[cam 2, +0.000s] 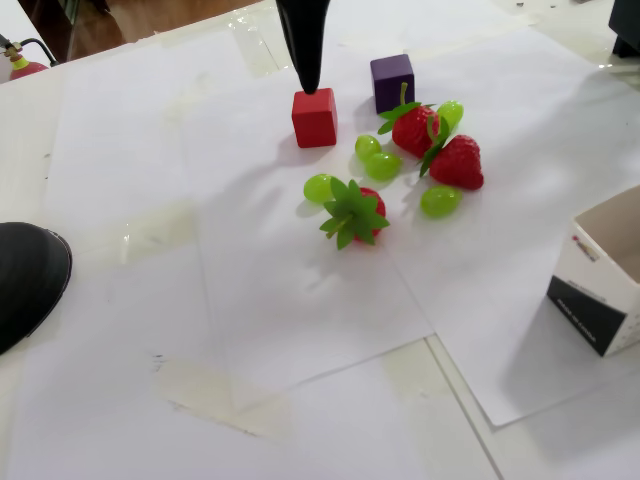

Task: Put the red cube on top of the purple cube

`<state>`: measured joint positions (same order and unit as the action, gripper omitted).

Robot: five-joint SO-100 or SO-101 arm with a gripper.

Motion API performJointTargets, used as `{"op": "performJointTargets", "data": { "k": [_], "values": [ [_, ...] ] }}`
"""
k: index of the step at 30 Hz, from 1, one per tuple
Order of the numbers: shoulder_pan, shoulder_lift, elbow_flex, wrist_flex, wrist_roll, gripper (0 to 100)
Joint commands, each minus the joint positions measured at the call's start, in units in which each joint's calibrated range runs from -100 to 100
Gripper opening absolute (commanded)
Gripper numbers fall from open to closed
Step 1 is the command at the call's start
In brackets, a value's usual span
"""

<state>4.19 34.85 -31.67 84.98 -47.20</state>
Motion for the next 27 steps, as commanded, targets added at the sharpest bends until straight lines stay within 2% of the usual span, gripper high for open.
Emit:
{"op": "performJointTargets", "data": {
  "k": [1, 6, 27],
  "values": [
    [-0.89, -0.45, -4.51, -1.65, -1.56, 29],
    [-0.67, 0.92, -4.51, -1.48, -2.74, 31],
    [0.14, 5.31, -4.23, -4.83, -5.42, 28]
  ]
}}
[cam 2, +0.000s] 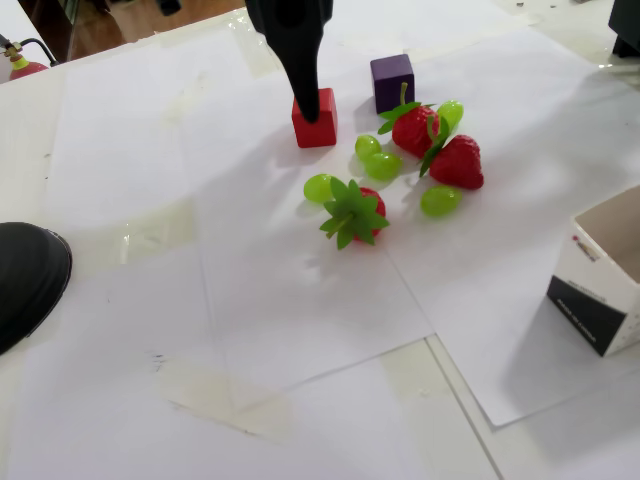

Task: Put the red cube on top of the purple cube

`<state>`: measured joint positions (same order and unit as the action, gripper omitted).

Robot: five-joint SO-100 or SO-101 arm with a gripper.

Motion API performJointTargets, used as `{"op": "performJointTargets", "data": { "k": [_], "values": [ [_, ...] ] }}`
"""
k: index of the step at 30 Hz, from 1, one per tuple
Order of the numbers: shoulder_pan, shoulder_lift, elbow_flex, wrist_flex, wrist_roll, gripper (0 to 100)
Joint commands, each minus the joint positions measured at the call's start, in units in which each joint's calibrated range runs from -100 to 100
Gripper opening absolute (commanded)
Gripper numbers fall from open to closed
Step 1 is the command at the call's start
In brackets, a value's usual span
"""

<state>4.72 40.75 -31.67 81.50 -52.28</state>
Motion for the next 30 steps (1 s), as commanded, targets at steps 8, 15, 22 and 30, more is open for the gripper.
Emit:
{"op": "performJointTargets", "data": {
  "k": [8, 15, 22, 30],
  "values": [
    [-0.6, 0.86, -3.42, -1.27, -0.59, 26],
    [-1.04, 2.15, -2.78, -2.09, -0.59, 26],
    [-1.19, 3.18, -2.6, -2.17, -0.44, 25],
    [-0.16, 3.7, -2.51, -1.03, -0.39, 22]
  ]
}}
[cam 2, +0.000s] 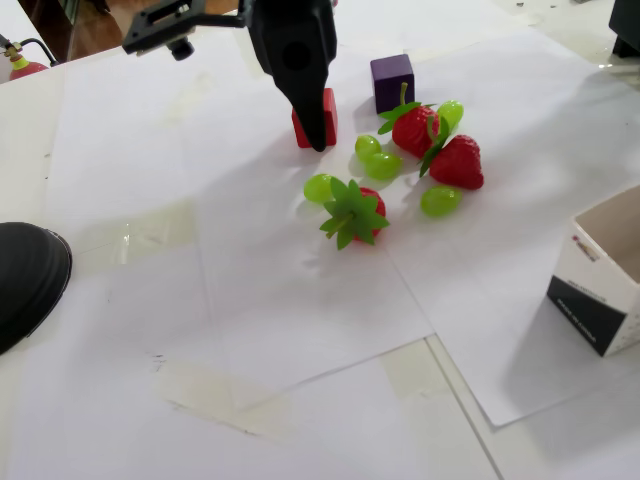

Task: Put the red cube on top of the purple cube

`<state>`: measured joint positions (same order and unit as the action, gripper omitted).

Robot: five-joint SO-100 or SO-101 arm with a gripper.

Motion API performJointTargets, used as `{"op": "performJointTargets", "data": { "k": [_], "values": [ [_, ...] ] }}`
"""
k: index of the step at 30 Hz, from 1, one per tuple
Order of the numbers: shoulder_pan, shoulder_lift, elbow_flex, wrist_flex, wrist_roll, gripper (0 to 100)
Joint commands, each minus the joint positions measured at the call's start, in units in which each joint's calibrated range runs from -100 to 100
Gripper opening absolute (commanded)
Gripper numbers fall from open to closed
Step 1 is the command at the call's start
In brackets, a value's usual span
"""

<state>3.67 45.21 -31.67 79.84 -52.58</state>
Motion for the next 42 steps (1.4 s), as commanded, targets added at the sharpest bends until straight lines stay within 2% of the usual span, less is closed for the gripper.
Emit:
{"op": "performJointTargets", "data": {
  "k": [1, 18, 33, 42],
  "values": [
    [1.04, -0.75, -2.42, 0.88, 0.0, 22],
    [2.14, -0.32, -2.14, 3.65, 1.42, 15],
    [2.36, -7.2, -2.33, 4.55, 1.66, 3],
    [2.06, -15.2, -1.23, 7.82, 1.61, 3]
  ]
}}
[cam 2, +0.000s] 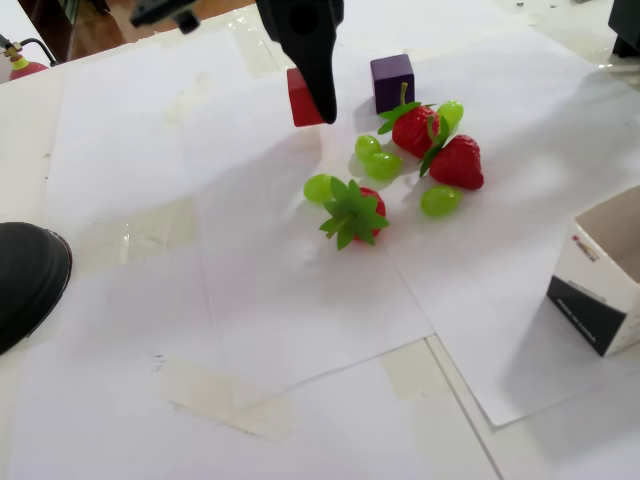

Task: Put the red cube on top of the purple cube

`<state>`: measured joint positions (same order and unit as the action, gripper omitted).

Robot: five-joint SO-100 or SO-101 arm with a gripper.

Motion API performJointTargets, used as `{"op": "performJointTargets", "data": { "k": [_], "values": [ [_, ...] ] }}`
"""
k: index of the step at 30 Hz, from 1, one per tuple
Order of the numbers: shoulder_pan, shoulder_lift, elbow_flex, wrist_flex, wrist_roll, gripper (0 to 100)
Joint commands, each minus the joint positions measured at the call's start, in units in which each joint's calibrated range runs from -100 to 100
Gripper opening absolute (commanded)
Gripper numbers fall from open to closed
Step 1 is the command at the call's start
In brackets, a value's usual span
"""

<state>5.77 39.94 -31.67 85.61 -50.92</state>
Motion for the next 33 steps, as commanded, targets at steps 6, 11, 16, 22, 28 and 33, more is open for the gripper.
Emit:
{"op": "performJointTargets", "data": {
  "k": [6, 11, 16, 22, 28, 33],
  "values": [
    [-0.33, -19.64, 7.86, 4.58, 1.12, 3],
    [-0.47, -29.19, 18.31, 4.99, 1.56, 3],
    [0.04, -37.01, 28.31, 4.34, 2.3, 3],
    [2.32, -42.34, 35.77, 2.79, 3.66, 3],
    [4.38, -43.63, 40.86, 0.91, 4.79, 3],
    [5.04, -43.55, 44.86, -2.52, 5.18, 3]
  ]
}}
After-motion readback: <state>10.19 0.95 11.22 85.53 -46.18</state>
